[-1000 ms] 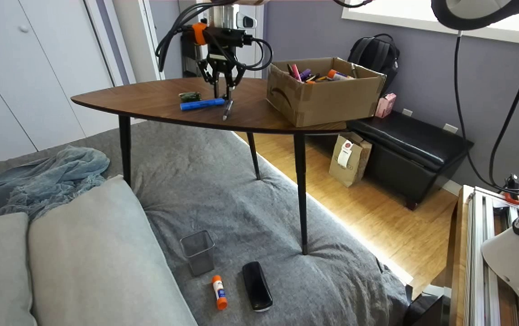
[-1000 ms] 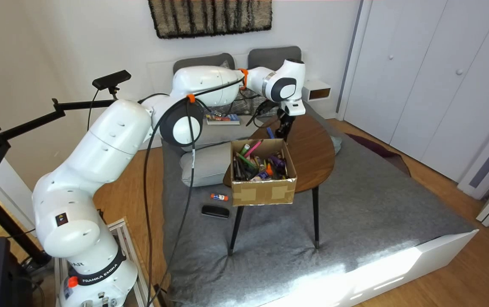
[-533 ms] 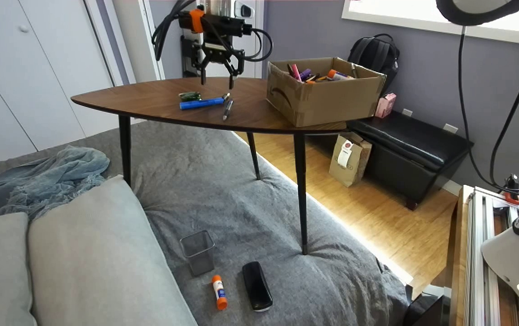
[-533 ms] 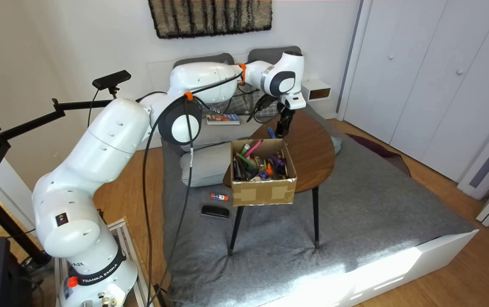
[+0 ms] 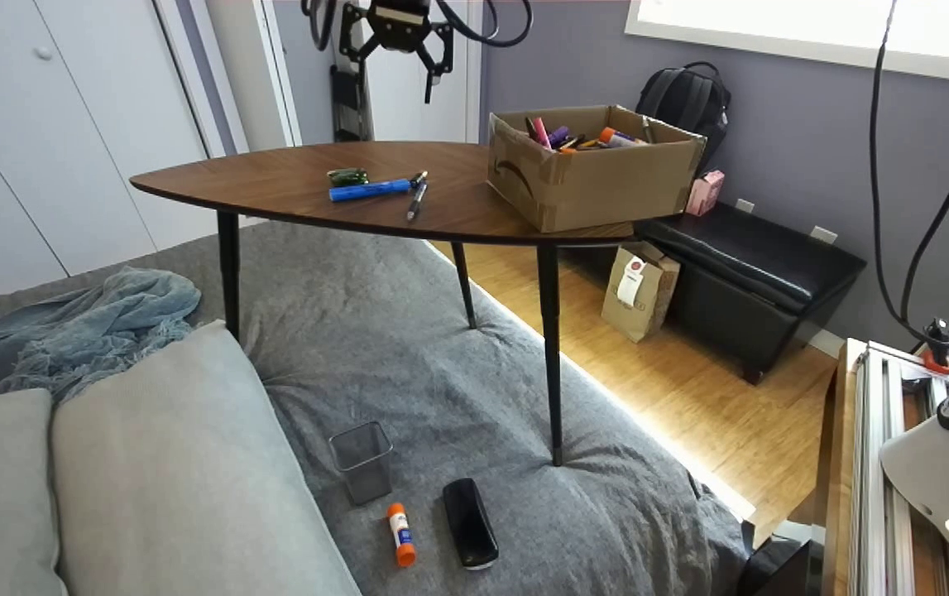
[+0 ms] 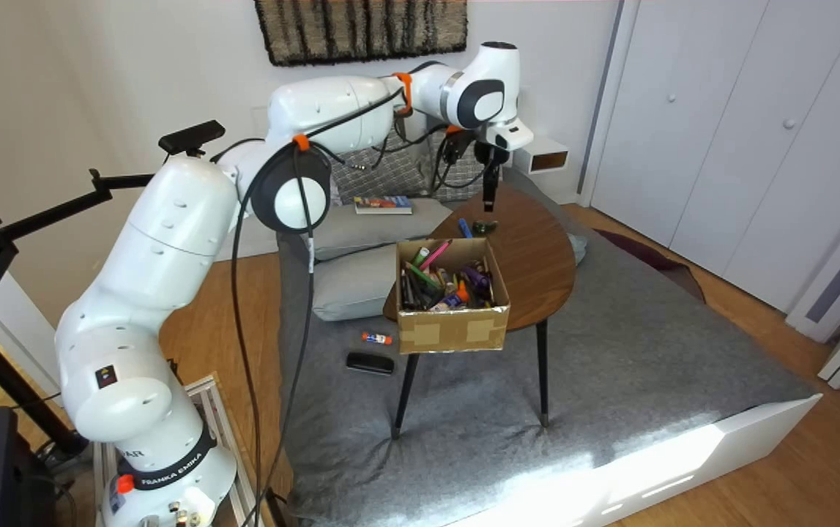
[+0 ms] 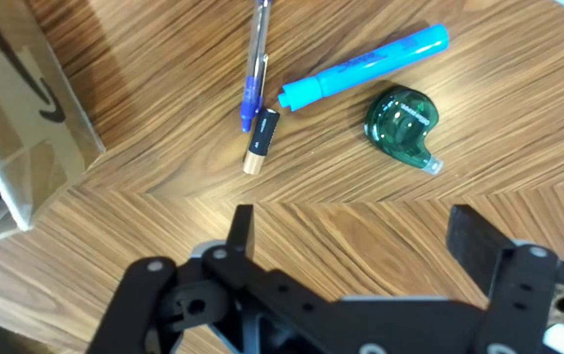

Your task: Remove the marker from the box

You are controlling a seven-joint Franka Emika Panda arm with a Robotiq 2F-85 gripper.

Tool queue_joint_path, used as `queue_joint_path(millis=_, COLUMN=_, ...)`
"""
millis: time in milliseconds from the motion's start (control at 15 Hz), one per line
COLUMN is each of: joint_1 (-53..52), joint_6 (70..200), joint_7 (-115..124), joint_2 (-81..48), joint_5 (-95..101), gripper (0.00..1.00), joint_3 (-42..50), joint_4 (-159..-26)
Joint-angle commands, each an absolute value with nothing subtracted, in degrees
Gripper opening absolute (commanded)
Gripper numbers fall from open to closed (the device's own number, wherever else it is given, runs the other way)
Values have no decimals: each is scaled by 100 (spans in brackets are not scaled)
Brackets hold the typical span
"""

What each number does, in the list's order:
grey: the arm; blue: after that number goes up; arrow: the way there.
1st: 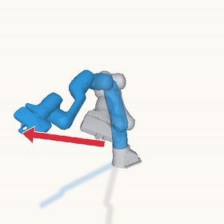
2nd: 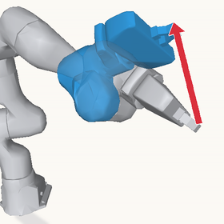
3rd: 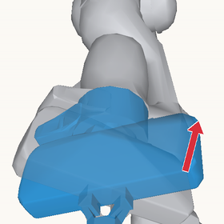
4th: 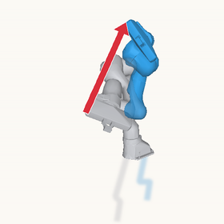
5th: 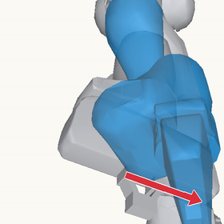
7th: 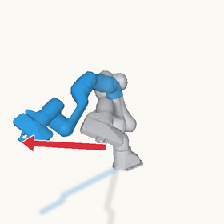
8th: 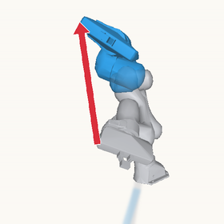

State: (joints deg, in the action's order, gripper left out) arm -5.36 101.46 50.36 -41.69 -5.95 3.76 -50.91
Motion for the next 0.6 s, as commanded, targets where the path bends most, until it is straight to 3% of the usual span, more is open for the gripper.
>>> queue_joint_path(millis=0, joint_1=-481, joint_6=9901, joint_7=3887, joint_2=-3559, joint_5=-440, gripper=100, joint_3=315, joint_4=-5609)
queue_joint_path(millis=533, joint_1=-382, joint_6=9598, joint_7=1286, joint_2=-2603, joint_5=-301, gripper=100, joint_3=366, joint_4=-6685)
